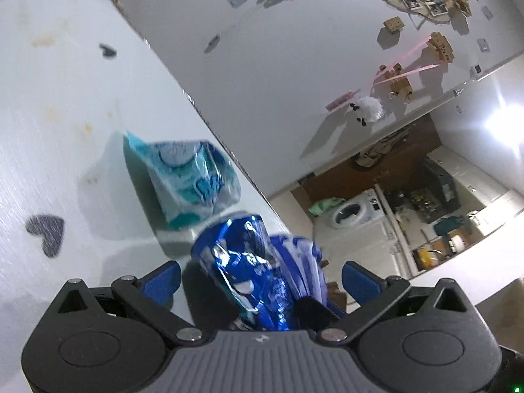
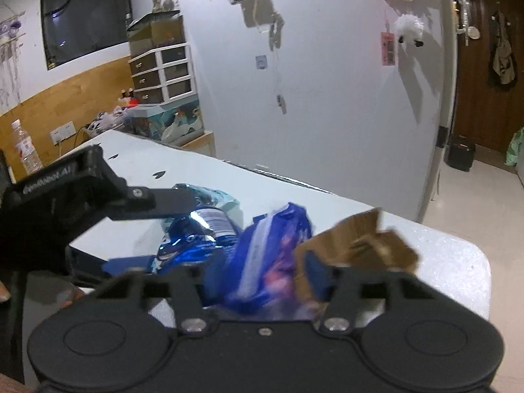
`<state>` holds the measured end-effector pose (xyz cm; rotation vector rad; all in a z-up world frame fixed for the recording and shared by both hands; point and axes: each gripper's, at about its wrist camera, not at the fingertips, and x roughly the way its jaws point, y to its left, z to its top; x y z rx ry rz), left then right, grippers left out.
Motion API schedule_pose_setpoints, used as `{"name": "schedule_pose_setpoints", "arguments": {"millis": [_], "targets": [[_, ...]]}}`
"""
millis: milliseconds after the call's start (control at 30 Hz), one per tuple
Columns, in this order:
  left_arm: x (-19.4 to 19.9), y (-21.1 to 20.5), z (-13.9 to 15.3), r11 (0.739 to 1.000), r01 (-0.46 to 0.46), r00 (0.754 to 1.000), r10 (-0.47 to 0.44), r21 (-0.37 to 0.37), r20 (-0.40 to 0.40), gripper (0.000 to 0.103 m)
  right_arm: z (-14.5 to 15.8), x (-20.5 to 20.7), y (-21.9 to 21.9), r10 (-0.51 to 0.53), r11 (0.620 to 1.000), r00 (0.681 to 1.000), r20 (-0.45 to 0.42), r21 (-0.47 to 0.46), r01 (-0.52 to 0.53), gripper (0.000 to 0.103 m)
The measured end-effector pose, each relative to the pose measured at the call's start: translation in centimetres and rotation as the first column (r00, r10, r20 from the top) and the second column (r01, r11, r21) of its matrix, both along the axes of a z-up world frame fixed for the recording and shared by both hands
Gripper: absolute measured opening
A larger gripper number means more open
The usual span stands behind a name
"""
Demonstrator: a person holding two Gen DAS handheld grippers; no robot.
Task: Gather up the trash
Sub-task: 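Grasp the blue Pepsi can with the left tool while the right tool grasps the purple snack bag, then lift the Pepsi can with the left tool while the right tool lifts the snack bag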
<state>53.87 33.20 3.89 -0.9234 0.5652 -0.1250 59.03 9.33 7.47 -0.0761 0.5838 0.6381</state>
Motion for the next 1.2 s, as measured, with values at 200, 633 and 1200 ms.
{"name": "schedule_pose_setpoints", "arguments": {"millis": [200, 633, 1200], "targets": [[0.3, 0.1, -1.4, 0.995, 0.023, 1.0, -0.021, -0.099, 0.021, 0.1, 0.1, -0.6, 0.3, 0.073, 0.997, 0.997, -0.03, 0.018, -0.072, 0.027], [0.2, 0.5, -2.6, 0.992, 0.044, 0.999, -0.04, -0.122, 0.031, 0.056, -0.5, -1.3, 0.2, 0.097, 0.995, 0.994, -0.045, -0.015, -0.097, 0.019], [-2.2, 2.2, -1.5, 0.997, -0.072, 0.997, 0.071, -0.035, -0.025, 0.063, -0.9, -1.1, -3.3, 0.106, 0.978, 0.967, -0.234, 0.202, -0.058, 0.021]]}}
